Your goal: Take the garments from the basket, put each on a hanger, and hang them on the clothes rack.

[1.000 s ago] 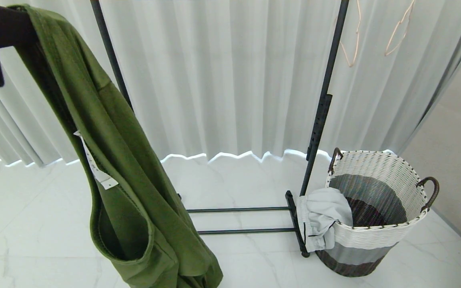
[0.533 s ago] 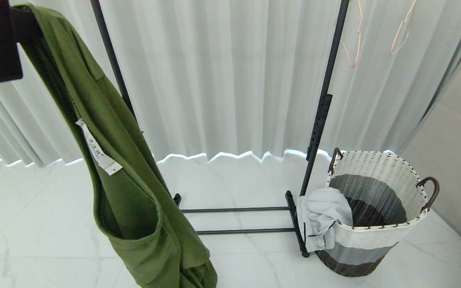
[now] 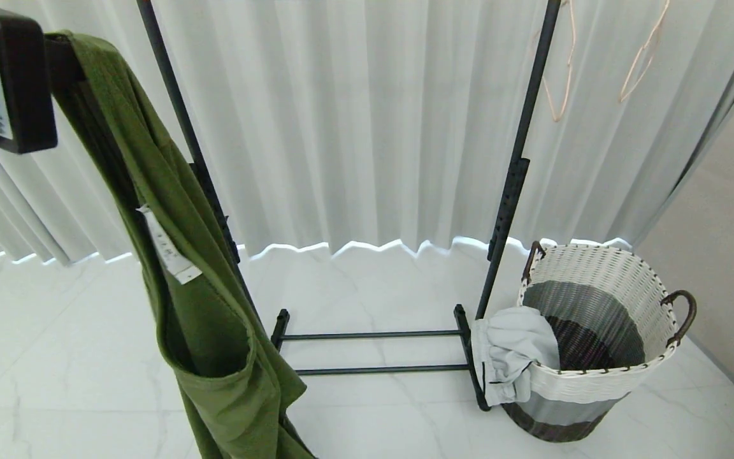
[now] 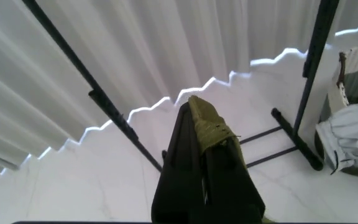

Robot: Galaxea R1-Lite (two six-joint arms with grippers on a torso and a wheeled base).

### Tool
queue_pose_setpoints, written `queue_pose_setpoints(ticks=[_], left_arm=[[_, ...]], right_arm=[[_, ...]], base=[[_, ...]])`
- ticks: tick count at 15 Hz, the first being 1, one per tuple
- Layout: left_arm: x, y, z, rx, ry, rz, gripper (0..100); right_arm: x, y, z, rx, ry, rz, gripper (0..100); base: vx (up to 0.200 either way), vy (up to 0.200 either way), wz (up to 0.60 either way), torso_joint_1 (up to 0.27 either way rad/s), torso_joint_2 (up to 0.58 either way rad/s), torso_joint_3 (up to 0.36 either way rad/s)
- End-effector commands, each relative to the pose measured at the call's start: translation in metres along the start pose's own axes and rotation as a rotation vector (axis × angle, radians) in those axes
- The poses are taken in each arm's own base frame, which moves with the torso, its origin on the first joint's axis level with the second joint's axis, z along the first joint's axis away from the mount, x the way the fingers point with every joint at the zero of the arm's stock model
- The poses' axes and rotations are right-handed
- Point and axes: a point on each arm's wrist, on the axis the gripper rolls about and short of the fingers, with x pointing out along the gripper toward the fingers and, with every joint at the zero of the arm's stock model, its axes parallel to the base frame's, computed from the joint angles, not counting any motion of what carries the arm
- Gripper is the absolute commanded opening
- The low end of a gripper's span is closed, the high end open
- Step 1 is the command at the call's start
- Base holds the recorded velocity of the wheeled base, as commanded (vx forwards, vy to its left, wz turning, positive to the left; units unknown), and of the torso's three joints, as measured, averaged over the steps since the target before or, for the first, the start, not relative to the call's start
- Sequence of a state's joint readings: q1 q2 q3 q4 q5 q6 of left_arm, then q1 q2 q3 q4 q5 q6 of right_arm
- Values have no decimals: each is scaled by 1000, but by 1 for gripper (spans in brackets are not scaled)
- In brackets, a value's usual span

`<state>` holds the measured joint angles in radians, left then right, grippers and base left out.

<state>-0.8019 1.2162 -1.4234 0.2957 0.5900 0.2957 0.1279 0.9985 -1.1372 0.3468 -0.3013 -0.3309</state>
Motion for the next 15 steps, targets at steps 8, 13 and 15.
queue_pose_setpoints(ticks=[8,13,15], left_arm=[[-7,2,-7,26,4,-1,0],[-6,2,-9,33,12,0,0],[-6,1,-10,34,15,-1,0]], right_arm=[[0,0,0,6,2,1,100],[2,1,1,12,-19,8,100],[4,1,1,12,-25,12,100]], base=[[0,0,0,135,-491,-317],[0,0,0,181,-487,-299],[0,0,0,198,-495,-290]])
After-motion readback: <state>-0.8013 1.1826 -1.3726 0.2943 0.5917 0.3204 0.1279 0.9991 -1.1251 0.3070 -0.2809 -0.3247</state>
